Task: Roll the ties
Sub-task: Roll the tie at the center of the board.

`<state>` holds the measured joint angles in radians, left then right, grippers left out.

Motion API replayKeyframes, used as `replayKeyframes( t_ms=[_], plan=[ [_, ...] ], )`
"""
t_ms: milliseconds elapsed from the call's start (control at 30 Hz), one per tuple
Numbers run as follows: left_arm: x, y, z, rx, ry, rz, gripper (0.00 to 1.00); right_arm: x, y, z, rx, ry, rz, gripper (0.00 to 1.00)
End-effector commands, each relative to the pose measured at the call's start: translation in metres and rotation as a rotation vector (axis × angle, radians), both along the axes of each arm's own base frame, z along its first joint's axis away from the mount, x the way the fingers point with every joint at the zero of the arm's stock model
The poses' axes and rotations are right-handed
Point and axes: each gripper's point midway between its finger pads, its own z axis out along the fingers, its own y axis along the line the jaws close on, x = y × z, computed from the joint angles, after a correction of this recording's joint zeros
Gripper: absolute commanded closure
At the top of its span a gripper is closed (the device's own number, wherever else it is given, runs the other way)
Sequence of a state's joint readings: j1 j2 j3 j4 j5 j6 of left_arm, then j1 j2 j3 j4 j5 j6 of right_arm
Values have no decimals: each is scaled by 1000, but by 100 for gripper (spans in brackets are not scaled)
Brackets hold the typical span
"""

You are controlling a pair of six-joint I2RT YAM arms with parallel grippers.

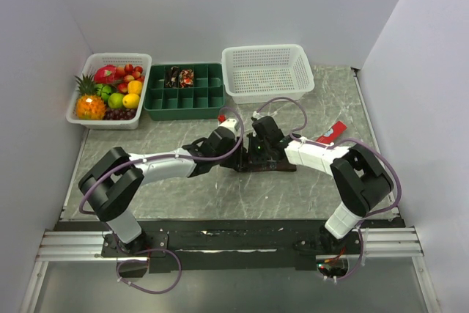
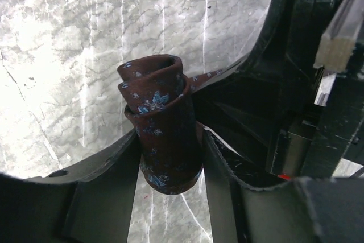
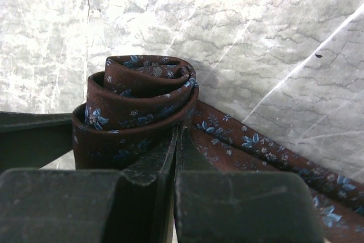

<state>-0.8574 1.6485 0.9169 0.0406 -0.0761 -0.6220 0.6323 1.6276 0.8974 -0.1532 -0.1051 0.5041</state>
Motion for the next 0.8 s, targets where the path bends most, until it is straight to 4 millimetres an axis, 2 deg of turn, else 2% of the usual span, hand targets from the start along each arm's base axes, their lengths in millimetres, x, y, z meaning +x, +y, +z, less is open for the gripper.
replayKeyframes(
  t_ms=[0,167,200,233,400,433,600,767],
  plan=[
    [-6,-21,23,-113,-23,-31,48,9,22,14,96,-42,21,100],
    [-6,-17,36,-175,-52,8,47,6,26,15,129,-39,32,100],
    [-9,-14,32,-183,-39,19,47,7,28,16,138,-42,32,100],
    [-7,-15,41,-212,-62,27,47,6,29,16,147,-39,37,100],
    [-9,-9,51,-273,-91,52,47,1,40,14,217,-28,61,100],
    [-9,-9,60,-297,-109,51,47,0,40,12,221,-23,59,100],
    [-8,-4,57,-278,-114,64,46,-4,46,10,252,-5,76,100],
    [-12,-10,52,-301,-94,42,47,-4,46,9,248,-3,78,100]
  ],
)
